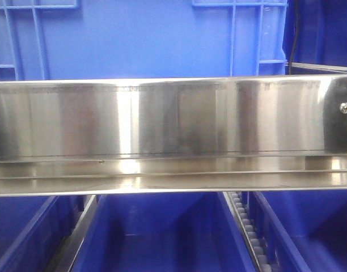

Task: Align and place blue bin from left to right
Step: 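Close both grippers on opposite side walls of the blue bin, then pull the gripped blue bin off the shelf toward the robot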

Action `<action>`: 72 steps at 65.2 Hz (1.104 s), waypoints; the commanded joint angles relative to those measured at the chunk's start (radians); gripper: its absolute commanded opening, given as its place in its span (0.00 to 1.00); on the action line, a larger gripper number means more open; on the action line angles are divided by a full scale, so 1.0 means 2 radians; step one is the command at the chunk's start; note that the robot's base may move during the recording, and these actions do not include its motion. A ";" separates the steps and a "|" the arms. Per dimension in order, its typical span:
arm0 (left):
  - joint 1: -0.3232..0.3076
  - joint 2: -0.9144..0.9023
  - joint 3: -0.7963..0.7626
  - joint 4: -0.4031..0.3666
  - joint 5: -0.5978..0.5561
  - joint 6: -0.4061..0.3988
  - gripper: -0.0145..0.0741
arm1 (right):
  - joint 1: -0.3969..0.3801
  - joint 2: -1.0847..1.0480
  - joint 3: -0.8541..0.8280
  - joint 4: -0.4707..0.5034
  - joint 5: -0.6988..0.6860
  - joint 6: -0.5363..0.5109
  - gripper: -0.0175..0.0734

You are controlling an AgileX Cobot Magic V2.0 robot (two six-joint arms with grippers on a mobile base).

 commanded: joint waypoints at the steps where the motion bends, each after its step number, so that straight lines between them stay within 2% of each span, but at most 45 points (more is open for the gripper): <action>1: 0.001 -0.002 -0.004 -0.003 -0.005 0.001 0.78 | -0.002 -0.003 -0.005 -0.002 -0.006 0.002 0.81; 13: 0.001 -0.002 -0.004 -0.003 -0.005 0.001 0.78 | -0.002 -0.003 -0.005 -0.002 -0.006 0.002 0.80; 20: 0.001 -0.002 -0.004 -0.003 -0.005 0.001 0.78 | -0.002 -0.003 -0.005 -0.002 -0.006 0.002 0.72; 25: 0.001 -0.002 -0.004 -0.002 -0.005 0.001 0.74 | -0.002 -0.003 -0.005 -0.002 -0.006 0.002 0.58; 29: 0.001 -0.002 -0.004 0.000 -0.005 0.001 0.67 | -0.002 -0.003 -0.005 -0.002 -0.006 0.002 0.42; 34: 0.001 -0.002 -0.004 0.002 -0.006 0.001 0.53 | -0.002 -0.003 -0.005 -0.002 -0.006 0.002 0.25; 40: 0.001 -0.002 -0.004 0.006 -0.006 0.001 0.33 | -0.002 -0.003 -0.005 -0.002 -0.006 0.002 0.08; 46: 0.001 -0.002 -0.004 0.007 -0.006 0.001 0.12 | -0.002 -0.003 -0.005 -0.004 -0.006 0.002 0.11; 52: 0.001 -0.002 -0.004 0.007 -0.007 0.001 0.16 | -0.002 -0.003 -0.005 -0.005 -0.006 0.002 0.10; 72: 0.001 -0.002 -0.004 0.007 -0.007 0.001 0.15 | -0.002 -0.003 -0.005 -0.006 -0.006 0.002 0.10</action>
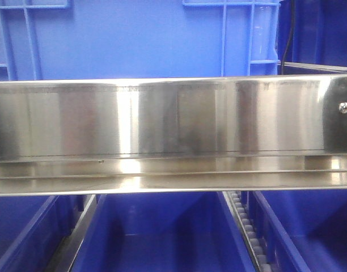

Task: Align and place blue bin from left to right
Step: 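Pull the gripped blue bin off the shelf toward the robot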

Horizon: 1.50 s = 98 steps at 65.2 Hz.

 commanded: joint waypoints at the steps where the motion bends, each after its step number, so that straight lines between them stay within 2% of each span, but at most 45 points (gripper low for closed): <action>1: -0.005 -0.002 -0.004 -0.013 -0.010 0.000 0.15 | 0.000 -0.003 -0.003 -0.003 -0.014 0.010 0.10; 25: -0.005 -0.036 -0.010 -0.013 -0.010 0.000 0.15 | 0.000 -0.034 -0.003 -0.005 -0.014 0.010 0.10; 51: -0.017 -0.084 -0.068 -0.009 0.013 0.000 0.15 | 0.002 -0.102 -0.003 -0.026 -0.014 0.010 0.10; 67: -0.032 -0.087 -0.090 0.011 0.020 0.000 0.15 | 0.003 -0.138 -0.003 -0.027 -0.014 0.010 0.10; 98: -0.035 -0.087 -0.090 0.008 0.020 -0.001 0.15 | 0.003 -0.150 -0.007 -0.027 -0.018 0.010 0.10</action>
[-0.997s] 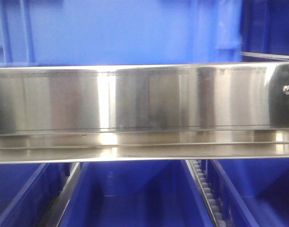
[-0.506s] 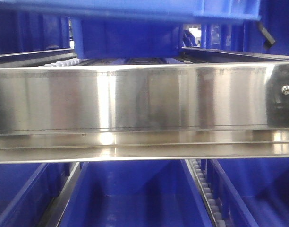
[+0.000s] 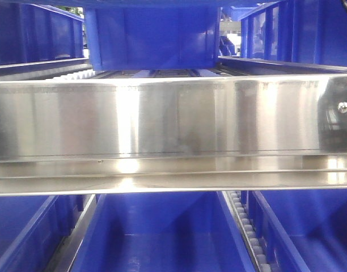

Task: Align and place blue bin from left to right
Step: 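Pull the gripped blue bin off the shelf toward the robot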

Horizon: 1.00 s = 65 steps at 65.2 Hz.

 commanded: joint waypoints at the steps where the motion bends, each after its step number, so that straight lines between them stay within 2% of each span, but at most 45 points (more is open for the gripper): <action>1: -0.001 -0.012 -0.010 0.019 -0.031 0.000 0.15 | 0.000 -0.014 -0.010 -0.014 -0.042 -0.016 0.10; 65: -0.001 -0.012 -0.010 0.021 -0.035 0.000 0.15 | 0.000 -0.010 -0.010 -0.014 -0.051 -0.016 0.10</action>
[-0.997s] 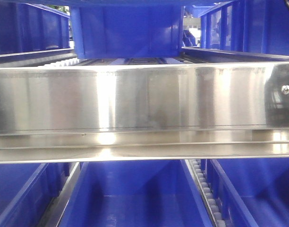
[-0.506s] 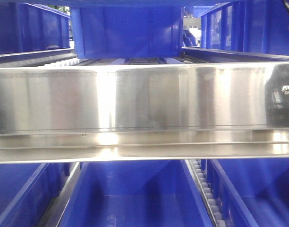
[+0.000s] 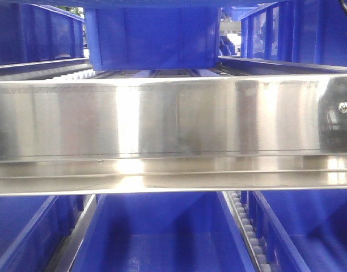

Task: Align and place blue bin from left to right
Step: 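Pull the gripped blue bin off the shelf toward the robot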

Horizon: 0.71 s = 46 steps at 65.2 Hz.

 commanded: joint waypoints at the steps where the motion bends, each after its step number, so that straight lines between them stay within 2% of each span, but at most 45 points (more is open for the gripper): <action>1: -0.001 -0.012 -0.010 0.021 -0.035 0.000 0.15 | 0.000 -0.010 -0.010 -0.014 -0.048 -0.016 0.10; 46: -0.001 -0.012 -0.010 0.021 -0.035 0.000 0.15 | 0.000 -0.010 -0.010 -0.014 -0.048 -0.016 0.10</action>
